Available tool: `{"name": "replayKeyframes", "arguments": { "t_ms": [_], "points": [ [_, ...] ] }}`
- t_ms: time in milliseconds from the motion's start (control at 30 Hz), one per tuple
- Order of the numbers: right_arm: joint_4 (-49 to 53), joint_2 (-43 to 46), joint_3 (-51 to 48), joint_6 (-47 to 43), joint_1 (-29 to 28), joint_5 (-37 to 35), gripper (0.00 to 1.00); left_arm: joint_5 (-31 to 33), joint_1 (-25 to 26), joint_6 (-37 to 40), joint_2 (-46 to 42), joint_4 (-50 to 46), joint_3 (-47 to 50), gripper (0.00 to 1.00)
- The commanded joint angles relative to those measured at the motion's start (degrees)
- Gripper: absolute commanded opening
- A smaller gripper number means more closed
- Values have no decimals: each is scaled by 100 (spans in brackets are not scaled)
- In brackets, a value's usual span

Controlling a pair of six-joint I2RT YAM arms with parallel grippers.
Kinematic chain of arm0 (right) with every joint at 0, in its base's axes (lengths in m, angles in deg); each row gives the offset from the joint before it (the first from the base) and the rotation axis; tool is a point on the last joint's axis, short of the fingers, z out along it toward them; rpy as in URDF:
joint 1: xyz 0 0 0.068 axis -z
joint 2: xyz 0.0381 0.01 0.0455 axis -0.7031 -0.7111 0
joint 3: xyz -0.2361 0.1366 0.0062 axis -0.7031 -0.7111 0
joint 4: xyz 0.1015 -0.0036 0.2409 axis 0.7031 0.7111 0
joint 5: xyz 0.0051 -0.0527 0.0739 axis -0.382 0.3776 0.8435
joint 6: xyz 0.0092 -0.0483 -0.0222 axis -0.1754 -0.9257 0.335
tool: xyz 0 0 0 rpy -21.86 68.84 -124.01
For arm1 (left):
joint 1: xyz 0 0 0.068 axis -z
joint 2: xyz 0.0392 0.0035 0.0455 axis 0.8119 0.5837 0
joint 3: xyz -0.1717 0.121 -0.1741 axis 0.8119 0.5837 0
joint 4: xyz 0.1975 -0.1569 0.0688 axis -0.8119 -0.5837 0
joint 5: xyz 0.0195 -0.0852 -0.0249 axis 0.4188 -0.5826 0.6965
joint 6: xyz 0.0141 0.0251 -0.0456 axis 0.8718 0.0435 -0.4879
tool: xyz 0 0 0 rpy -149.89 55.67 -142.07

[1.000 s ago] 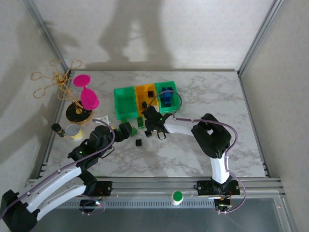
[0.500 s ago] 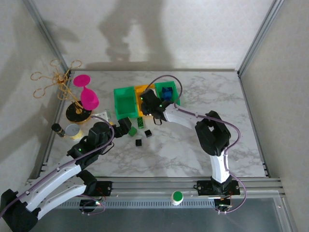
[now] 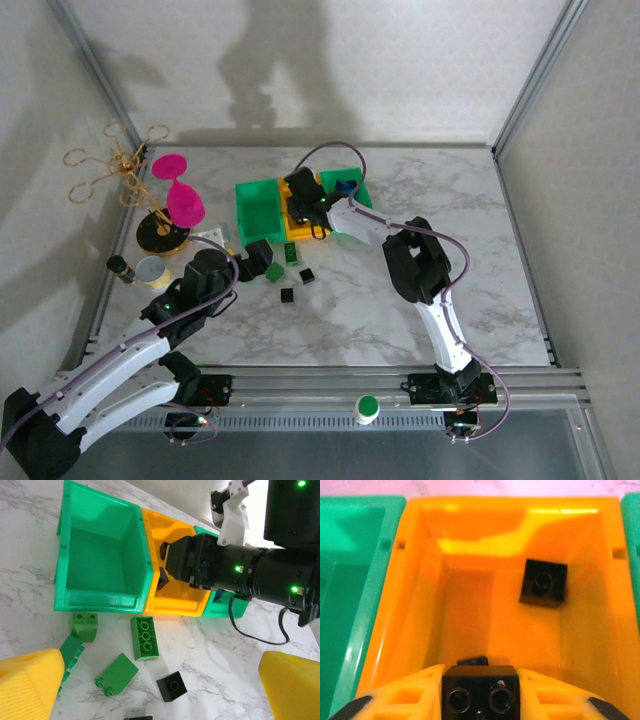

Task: Sort the legos into containers by color
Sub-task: Place the lego in the container.

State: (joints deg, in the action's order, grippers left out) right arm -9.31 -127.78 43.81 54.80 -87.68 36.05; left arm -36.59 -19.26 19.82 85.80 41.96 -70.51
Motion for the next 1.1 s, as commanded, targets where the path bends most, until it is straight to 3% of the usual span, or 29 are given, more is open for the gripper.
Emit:
{"name": "replayKeyframes", "arguments": {
  "t_ms": [0, 267, 600, 800, 1067],
  "points": [
    [179, -318, 277, -151, 77, -38, 34, 113, -57, 75, 60, 117, -161, 100],
    [217, -439, 583, -315, 106, -152, 42, 112, -84, 83, 91, 103, -165, 100],
    [162, 50, 360, -361, 101, -184, 41, 64, -92, 74, -27, 68, -174, 100],
    [-70, 754, -379, -250, 48, -5, 41, -14, -92, -17, -115, -17, -194, 100],
    [-304, 2049, -2124, 31, -279, 161, 47, -564, -57, 57, -297, -154, 59, 100]
  ]
}}
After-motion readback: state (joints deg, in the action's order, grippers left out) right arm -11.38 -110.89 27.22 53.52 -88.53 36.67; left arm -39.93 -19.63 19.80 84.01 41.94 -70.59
